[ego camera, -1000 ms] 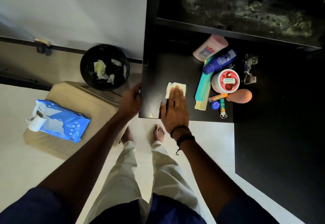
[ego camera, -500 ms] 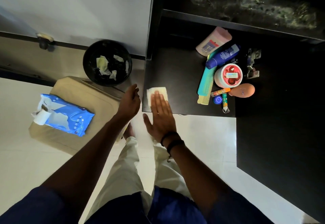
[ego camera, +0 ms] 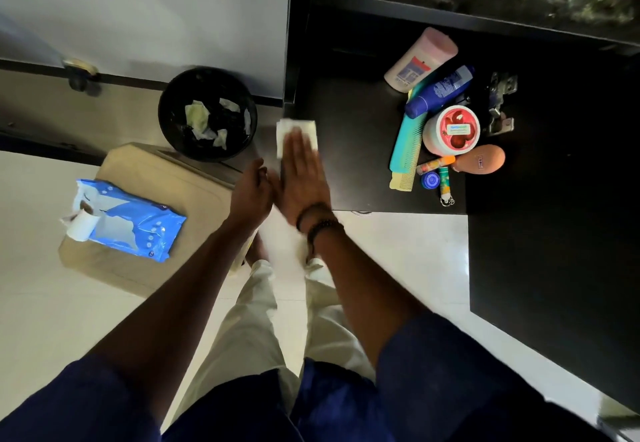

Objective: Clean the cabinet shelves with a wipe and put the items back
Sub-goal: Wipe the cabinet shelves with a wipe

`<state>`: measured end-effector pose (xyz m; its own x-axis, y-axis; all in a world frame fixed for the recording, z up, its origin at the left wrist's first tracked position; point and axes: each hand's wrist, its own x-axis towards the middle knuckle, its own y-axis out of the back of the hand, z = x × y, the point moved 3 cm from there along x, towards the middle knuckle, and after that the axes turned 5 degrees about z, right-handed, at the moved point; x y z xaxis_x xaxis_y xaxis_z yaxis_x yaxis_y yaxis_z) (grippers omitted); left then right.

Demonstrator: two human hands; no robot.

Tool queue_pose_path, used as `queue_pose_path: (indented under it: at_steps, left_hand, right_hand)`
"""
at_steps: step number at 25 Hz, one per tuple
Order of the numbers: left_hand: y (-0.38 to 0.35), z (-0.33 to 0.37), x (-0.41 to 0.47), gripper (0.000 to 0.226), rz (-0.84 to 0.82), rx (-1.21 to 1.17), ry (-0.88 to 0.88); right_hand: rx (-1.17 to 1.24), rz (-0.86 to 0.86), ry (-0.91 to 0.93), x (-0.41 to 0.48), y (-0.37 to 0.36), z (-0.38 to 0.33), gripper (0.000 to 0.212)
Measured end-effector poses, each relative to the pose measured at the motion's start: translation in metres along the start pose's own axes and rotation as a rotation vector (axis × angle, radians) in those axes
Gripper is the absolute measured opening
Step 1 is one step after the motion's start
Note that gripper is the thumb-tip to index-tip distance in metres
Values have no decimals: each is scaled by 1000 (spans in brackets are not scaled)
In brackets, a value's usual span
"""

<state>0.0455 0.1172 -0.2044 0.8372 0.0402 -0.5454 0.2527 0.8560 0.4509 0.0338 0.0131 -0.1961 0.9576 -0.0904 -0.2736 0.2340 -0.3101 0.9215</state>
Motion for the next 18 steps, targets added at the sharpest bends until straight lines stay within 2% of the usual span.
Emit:
queue_pose_path:
  at_steps: [2,5,8,11,13,16,18]
  left_hand:
    - [4,5,-3,37,40,58,-44]
    - [-4,5,-1,38,2,18,-87]
    - [-15,8,-4,32,-24,53,-149]
    - [-20,11,-9,31,-5,76,-192]
    - [-19,11,-10,31,1,82,-212]
    - [-10,15,-8,35,127,20,-178]
    - [-2,13,-5,33,201,14,-100]
  right_hand:
    - [64,28,-18,-55,-11,8,65]
    - [38,114,-179,-88,-8,56,66]
    - [-26,182,-229,-46,10,88,66]
    - [95,189,-303,19,27,80,66]
    - [92,175,-193,21,19,58,63]
    - [-5,104,103,-44,-11,27,55]
    - [12,121,140,-83,-18,41,53]
